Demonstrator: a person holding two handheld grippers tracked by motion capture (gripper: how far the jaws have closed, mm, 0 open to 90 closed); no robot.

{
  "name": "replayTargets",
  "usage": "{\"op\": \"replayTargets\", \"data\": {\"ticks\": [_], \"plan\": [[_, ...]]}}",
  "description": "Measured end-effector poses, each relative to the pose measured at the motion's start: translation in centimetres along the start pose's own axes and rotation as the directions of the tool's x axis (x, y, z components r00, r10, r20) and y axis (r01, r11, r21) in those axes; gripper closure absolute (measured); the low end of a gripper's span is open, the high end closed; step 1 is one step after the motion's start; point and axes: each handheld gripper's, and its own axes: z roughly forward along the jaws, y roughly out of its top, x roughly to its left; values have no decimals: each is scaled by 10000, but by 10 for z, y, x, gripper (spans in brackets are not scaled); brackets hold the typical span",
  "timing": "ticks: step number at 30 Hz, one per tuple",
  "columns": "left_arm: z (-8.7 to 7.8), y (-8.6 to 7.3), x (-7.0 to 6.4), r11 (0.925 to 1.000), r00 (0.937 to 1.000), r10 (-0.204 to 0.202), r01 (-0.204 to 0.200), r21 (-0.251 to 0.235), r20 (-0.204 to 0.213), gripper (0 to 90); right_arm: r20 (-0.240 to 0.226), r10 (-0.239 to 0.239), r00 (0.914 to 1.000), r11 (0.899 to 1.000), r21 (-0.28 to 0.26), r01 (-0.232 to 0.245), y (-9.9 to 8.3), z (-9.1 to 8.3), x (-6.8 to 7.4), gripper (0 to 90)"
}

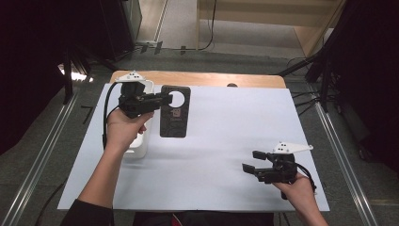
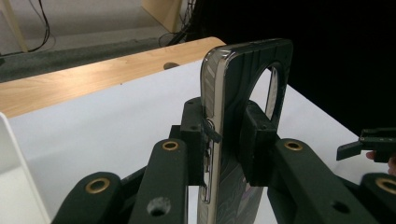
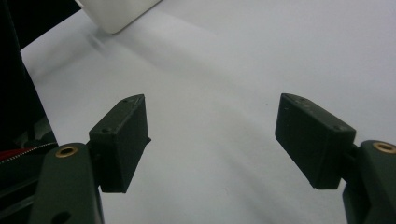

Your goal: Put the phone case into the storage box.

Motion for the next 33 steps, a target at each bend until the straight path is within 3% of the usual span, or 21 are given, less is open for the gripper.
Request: {"op": "replayTargets", "data": {"ticks": [15,20,22,33], "plan": [[-10,1,18,9995,9991,-266,260,-188,-325,740,-100,-20,9999,9999,98,21,0,3,1,246],[-11,3,21,9990,9989,-364,356,-269,-305,740,-80,-14,10000,9999,99,15,0,4,1,246],[-11,5,22,9983,9988,-487,484,-324,-64,740,-68,-9,10000,9999,102,10,0,4,1,246],[-11,18,23,9997,9987,-74,62,-235,-513,739,-132,-26,9999,9999,155,28,0,5,2,246]]}}
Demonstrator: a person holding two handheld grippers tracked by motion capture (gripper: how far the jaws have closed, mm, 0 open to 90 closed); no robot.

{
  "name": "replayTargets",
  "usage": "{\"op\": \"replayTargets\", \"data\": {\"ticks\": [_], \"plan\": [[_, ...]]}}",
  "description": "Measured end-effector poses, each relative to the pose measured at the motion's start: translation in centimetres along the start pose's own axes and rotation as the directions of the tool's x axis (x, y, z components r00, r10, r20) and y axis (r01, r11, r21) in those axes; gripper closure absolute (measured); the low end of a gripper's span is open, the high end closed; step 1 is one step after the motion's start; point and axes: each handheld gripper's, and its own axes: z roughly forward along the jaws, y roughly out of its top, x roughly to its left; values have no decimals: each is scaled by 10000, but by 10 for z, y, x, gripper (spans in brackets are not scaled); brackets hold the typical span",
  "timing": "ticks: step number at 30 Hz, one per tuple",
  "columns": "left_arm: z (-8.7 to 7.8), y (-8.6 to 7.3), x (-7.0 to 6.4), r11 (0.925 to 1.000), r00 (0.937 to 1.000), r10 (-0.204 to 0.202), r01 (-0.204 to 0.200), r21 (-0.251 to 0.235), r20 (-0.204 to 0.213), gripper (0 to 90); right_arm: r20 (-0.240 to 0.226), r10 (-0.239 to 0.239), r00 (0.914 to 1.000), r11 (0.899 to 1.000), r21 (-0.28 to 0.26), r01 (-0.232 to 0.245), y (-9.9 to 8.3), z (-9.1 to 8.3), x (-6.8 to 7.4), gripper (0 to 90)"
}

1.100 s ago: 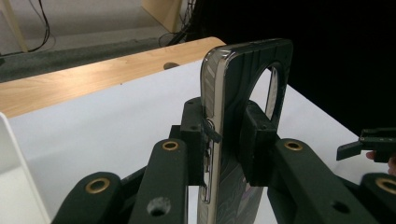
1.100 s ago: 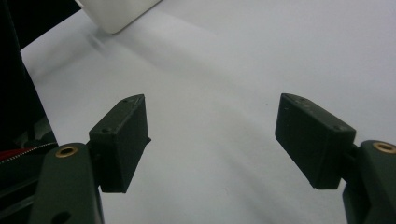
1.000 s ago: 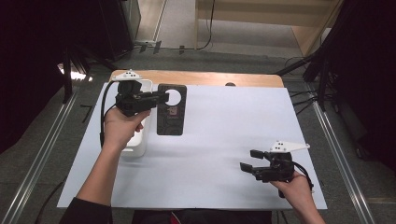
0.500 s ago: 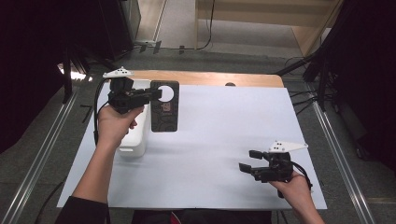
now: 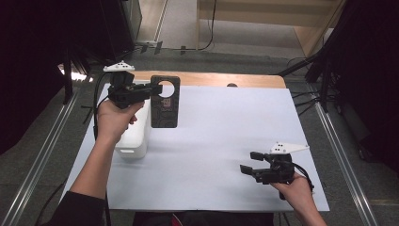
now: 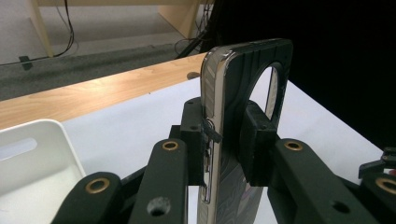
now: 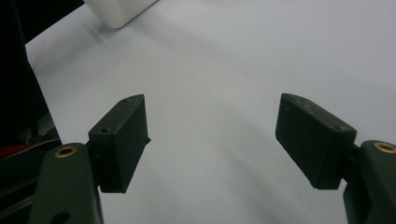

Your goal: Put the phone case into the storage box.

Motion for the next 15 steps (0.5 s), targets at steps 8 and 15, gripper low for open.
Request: {"op": "replayTargets", "data": {"ticks": [8,15], "plan": [[-4,5,10,9998,9999,-157,156,-124,-59,739,43,-3,10000,10000,-22,3,0,0,0,246],[-13,9,21,9995,9993,-220,213,-241,-314,740,33,-9,10000,10000,-2,9,0,0,0,246]]}}
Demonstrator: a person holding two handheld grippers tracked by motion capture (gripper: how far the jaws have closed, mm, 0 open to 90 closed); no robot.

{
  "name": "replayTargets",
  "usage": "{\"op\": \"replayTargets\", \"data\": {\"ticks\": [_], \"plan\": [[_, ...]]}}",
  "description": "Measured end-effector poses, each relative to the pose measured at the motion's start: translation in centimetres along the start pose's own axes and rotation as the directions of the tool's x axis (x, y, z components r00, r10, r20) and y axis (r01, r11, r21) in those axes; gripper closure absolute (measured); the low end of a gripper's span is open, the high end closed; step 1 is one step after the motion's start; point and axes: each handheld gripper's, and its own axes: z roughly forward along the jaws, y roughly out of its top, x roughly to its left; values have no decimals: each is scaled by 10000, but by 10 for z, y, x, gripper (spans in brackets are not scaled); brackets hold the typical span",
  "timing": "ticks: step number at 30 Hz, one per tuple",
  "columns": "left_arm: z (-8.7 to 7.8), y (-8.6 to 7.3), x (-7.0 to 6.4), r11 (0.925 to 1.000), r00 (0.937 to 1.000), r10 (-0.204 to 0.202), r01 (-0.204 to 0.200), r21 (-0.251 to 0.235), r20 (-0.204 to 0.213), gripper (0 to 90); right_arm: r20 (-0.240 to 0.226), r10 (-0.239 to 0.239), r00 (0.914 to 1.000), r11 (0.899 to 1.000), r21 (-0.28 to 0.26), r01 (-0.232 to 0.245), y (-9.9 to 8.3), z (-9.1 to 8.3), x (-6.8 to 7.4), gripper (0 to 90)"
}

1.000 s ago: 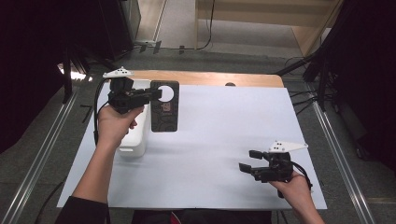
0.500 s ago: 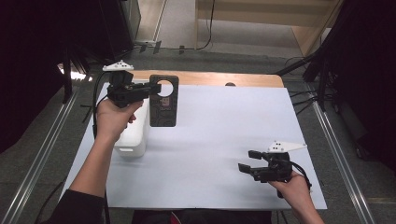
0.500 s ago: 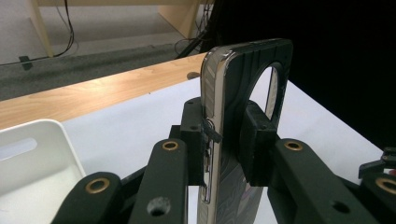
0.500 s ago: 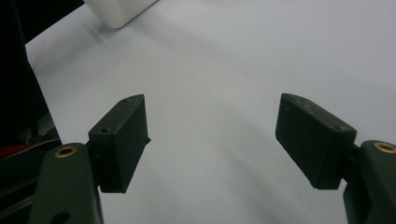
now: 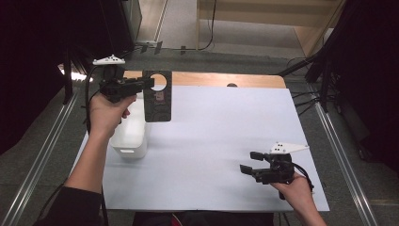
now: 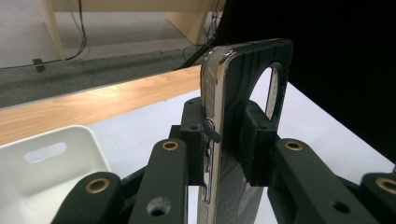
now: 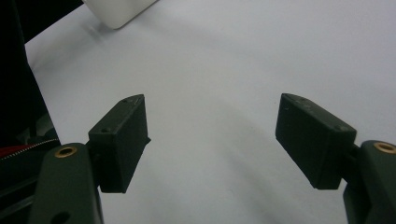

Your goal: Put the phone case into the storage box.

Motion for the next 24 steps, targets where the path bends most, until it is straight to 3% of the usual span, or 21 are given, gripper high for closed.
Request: {"op": "replayTargets", "data": {"ticks": [10,24], "plan": [[-14,1,15,9996,9992,-104,94,-264,-378,739,0,5,10000,10000,14,-5,0,0,0,246],[-19,4,35,9989,9956,-110,67,-465,-927,738,7,23,10000,10000,-14,-23,0,0,0,246]]}}
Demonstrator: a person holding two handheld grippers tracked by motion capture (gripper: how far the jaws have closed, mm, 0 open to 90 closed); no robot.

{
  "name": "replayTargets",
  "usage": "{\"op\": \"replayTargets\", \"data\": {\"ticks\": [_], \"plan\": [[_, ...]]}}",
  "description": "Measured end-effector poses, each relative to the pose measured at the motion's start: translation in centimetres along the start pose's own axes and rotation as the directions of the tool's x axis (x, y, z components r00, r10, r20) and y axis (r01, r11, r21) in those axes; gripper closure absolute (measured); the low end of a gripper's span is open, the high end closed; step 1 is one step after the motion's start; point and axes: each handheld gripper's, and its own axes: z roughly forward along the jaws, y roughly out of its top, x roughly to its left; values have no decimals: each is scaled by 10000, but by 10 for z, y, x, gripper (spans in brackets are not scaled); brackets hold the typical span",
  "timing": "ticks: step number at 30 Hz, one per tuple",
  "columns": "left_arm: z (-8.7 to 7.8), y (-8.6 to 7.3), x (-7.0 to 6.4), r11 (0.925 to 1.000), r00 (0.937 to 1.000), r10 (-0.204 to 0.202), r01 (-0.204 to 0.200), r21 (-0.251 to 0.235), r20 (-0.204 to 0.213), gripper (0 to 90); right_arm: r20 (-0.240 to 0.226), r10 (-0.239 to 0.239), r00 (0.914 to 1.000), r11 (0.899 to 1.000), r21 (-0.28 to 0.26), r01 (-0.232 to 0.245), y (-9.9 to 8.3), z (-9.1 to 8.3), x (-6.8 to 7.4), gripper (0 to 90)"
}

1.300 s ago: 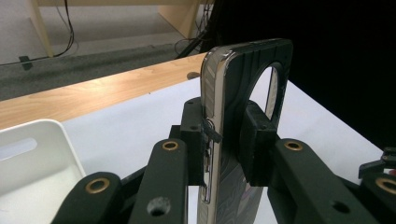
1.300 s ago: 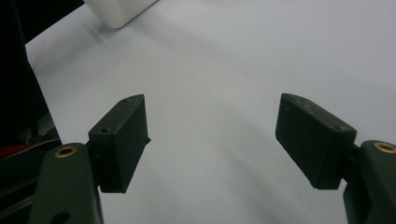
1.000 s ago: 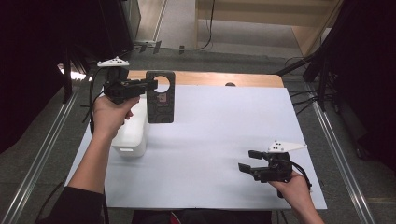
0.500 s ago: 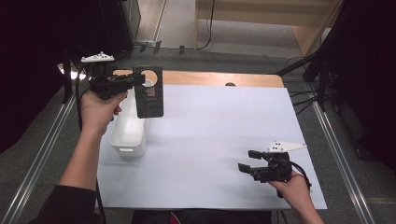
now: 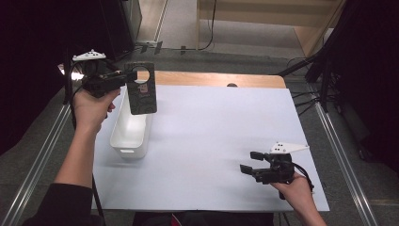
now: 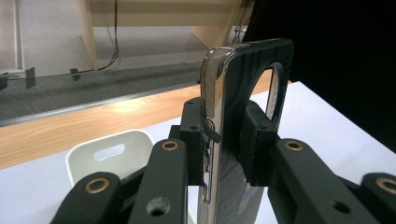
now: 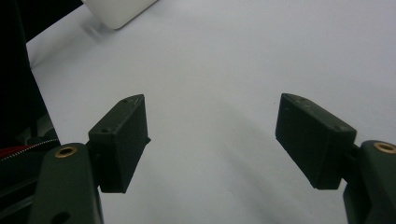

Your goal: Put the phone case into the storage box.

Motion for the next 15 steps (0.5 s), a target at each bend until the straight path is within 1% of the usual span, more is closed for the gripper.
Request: {"op": "replayTargets", "data": {"ticks": [8,11,15], "plan": [[1,8,11,9999,9984,4,-13,-145,-567,738,-8,2,10000,10000,-16,-2,0,0,0,246],[1,10,13,9998,9963,62,-78,-192,-858,738,-4,4,10000,10000,-28,-4,0,0,0,246],[2,14,17,9995,9939,89,-123,-306,-1099,738,-19,-8,10000,10000,-34,8,0,0,0,246]]}}
